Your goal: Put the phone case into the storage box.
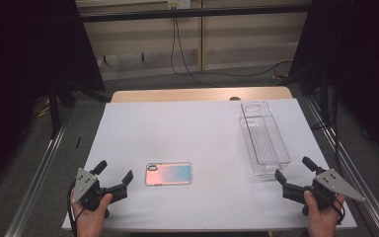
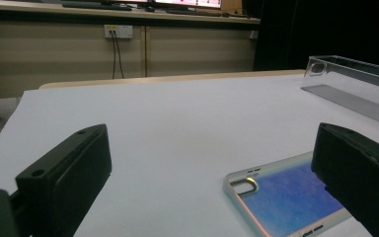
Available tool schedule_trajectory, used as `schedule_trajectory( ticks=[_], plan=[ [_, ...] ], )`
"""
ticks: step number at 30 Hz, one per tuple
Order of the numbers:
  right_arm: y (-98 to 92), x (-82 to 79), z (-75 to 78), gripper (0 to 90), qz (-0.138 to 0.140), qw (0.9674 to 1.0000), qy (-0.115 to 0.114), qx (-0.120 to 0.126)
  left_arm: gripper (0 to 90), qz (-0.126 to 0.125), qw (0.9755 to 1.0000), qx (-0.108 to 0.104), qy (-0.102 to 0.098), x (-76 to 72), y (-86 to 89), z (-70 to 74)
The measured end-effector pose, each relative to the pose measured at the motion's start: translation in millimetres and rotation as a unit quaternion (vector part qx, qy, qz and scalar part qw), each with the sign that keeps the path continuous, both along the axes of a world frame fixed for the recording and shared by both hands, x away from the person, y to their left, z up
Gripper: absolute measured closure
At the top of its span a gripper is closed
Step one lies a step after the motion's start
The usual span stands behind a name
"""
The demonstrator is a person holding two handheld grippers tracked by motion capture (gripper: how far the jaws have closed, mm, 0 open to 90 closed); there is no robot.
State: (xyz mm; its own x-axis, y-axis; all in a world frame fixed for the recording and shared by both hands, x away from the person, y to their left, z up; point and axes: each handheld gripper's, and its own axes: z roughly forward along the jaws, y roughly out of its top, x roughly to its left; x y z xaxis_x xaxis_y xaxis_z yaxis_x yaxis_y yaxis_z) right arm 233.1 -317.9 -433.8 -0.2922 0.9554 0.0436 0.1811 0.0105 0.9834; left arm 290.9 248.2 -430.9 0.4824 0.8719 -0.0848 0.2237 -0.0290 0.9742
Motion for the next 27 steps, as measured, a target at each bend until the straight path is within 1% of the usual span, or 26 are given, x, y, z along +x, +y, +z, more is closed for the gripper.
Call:
schedule_trajectory(
  ticks=[1, 2, 3, 8, 10, 13, 16, 17, 19, 20, 21, 23, 27],
  plan=[
    [-0.4, 0.3, -0.1, 0.2, 0.0, 1.0, 0.0, 0.0, 2.5, -0.001, 1.0, 0.004, 0.0, 0.9, -0.1, -0.1],
    [-0.6, 0.5, -0.2, 0.2, 0.0, 1.0, 0.0, 0.001, 2.5, -0.007, 1.0, 0.004, 0.005, 1.6, -0.9, -0.6],
    [-0.8, 0.6, -0.3, 0.3, -0.001, 1.0, 0.001, 0.001, 2.6, -0.007, 0.9999, 0.003, 0.009, 2.1, -2.1, -1.1],
    [-1.5, 0.0, -0.6, 0.3, -0.001, 1.0, 0.002, 0.001, 2.9, -0.014, 0.9998, 0.005, 0.009, 4.1, -3.3, -1.3],
    [-2.4, -0.8, -1.0, 0.3, -0.002, 1.0, 0.003, 0.001, 3.6, -0.025, 0.9996, 0.002, 0.013, 3.9, -3.2, -0.8],
    [-3.0, -2.0, -0.9, 0.4, 0.001, 1.0, 0.004, 0.002, 3.8, -0.034, 0.9993, -0.001, 0.016, 3.1, -4.5, -0.5],
    [-3.3, -3.3, -0.9, 0.4, 0.003, 1.0, 0.004, 0.003, 3.8, -0.043, 0.999, 0.0, 0.015, 2.5, -7.4, 0.8],
    [-3.2, -3.3, -0.9, 0.4, 0.001, 1.0, 0.003, 0.003, 3.7, -0.044, 0.9989, -0.004, 0.013, 2.4, -9.2, 1.1],
    [-3.2, -2.9, -1.0, 0.4, 0.002, 1.0, 0.004, 0.004, 3.7, -0.053, 0.9985, -0.002, 0.015, 2.6, -11.6, 1.4],
    [-2.9, -2.5, -1.2, 0.4, 0.001, 1.0, 0.004, 0.004, 3.7, -0.058, 0.9982, 0.003, 0.014, 2.7, -12.6, 1.8],
    [-3.0, -2.1, -1.4, 0.4, 0.002, 1.0, 0.005, 0.001, 3.6, -0.058, 0.9982, 0.003, 0.014, 2.7, -12.6, 1.8],
    [-2.7, -1.8, -1.6, 0.4, 0.002, 1.0, 0.006, 0.0, 3.6, -0.068, 0.9976, 0.007, 0.011, 4.0, -15.8, 2.7],
    [-2.6, -2.4, -1.4, 0.4, 0.004, 1.0, 0.005, 0.002, 3.3, -0.072, 0.9973, 0.006, 0.015, 5.7, -19.4, 2.6]
  ],
)
